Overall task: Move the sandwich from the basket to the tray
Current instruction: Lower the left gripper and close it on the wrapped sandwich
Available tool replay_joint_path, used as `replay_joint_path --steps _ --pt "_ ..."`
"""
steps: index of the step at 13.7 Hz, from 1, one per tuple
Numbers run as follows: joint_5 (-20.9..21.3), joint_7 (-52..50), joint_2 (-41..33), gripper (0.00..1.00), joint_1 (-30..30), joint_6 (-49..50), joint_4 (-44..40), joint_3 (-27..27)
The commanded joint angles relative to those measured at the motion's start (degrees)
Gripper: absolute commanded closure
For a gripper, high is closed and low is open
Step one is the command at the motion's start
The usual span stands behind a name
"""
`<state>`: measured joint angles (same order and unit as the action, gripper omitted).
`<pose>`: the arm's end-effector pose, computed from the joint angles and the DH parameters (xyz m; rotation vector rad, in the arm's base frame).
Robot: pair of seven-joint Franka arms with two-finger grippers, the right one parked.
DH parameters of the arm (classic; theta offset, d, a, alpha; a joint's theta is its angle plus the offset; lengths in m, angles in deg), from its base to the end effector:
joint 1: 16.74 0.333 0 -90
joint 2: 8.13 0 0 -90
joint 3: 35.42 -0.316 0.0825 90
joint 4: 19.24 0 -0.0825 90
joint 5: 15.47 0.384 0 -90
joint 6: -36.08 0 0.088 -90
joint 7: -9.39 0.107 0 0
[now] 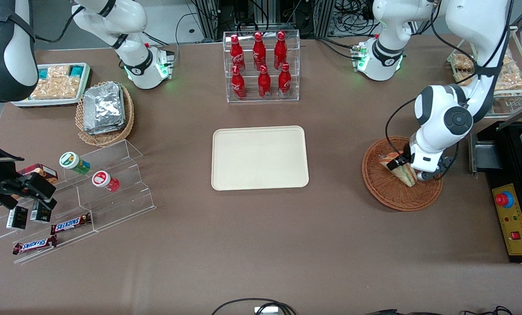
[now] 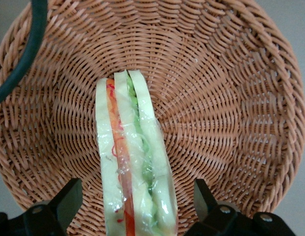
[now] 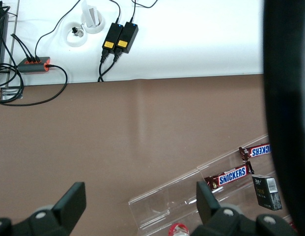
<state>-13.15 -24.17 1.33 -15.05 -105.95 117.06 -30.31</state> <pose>0.4976 -0.0305 0.2479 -3.0168 -0.7608 0.0902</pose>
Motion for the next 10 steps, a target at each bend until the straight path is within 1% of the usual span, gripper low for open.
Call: replay_joint_path --steps 1,2,4,5,6,9,10 --pt "1.0 -1.3 0.0 0.15 -0.3 -1.2 0.6 -0.3" --pt "1.0 -1.3 0.2 0.30 -0.3 -1.2 0.6 -0.3" --pt "1.0 -1.6 0.3 0.73 -0.2 -1.2 0.5 -0.3" --pt "1.0 -2.2 0.3 0.91 -0.1 -1.2 0.5 -0.4" --pt "1.0 -2.7 0.2 1.00 -0.1 -1.2 0.5 -0.4" --pt "1.0 -3.3 -1.3 1.00 0.0 -0.3 0.0 -0.4" --pt "1.0 -3.0 -2.4 1.00 0.1 1.4 -0.3 -0.4"
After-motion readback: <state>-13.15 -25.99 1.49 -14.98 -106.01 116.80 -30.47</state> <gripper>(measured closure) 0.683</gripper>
